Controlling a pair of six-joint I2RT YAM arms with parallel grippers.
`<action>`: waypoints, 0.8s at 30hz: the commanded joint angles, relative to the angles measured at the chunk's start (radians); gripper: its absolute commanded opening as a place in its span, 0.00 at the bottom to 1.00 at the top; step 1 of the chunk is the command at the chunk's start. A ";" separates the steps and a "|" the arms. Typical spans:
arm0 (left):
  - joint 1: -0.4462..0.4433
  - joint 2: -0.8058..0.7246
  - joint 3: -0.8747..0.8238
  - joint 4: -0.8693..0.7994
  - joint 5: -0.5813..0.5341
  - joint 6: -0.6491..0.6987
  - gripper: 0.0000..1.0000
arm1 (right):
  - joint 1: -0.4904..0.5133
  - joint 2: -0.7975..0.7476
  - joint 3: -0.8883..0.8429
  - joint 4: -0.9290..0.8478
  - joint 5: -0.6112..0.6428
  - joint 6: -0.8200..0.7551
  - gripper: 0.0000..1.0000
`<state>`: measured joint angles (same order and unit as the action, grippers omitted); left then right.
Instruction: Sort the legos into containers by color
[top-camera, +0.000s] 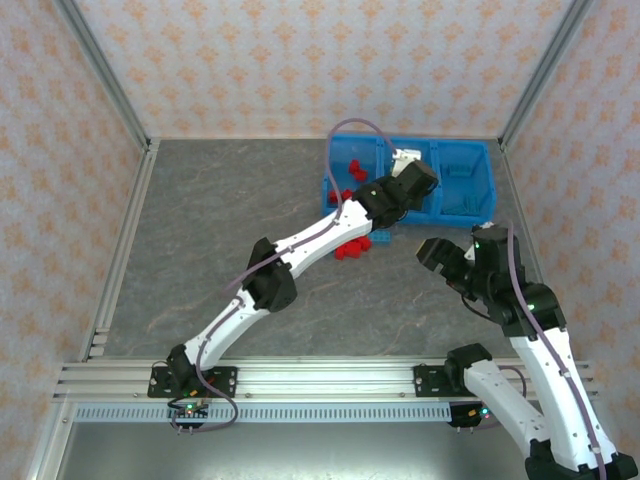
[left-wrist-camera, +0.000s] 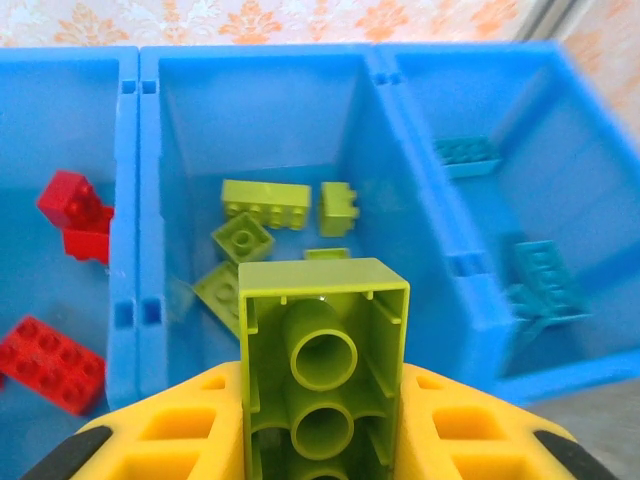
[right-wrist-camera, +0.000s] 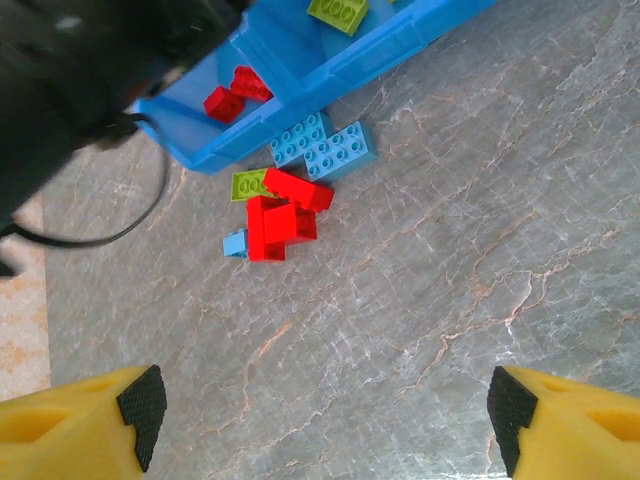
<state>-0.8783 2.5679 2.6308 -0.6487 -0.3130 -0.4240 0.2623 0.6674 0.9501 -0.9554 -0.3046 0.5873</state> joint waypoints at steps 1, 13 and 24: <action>0.029 0.018 0.050 0.137 -0.007 0.213 0.22 | 0.005 -0.011 0.021 -0.021 0.036 0.001 0.86; 0.042 -0.107 0.092 0.028 0.087 0.209 0.54 | 0.005 0.004 0.035 -0.035 0.055 -0.026 0.85; 0.036 -1.009 -0.939 0.318 0.243 0.249 0.48 | 0.057 0.166 0.029 0.031 0.016 -0.016 0.81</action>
<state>-0.8333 1.7218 1.8458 -0.4389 -0.1089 -0.2066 0.2844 0.7918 0.9688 -0.9726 -0.2771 0.5652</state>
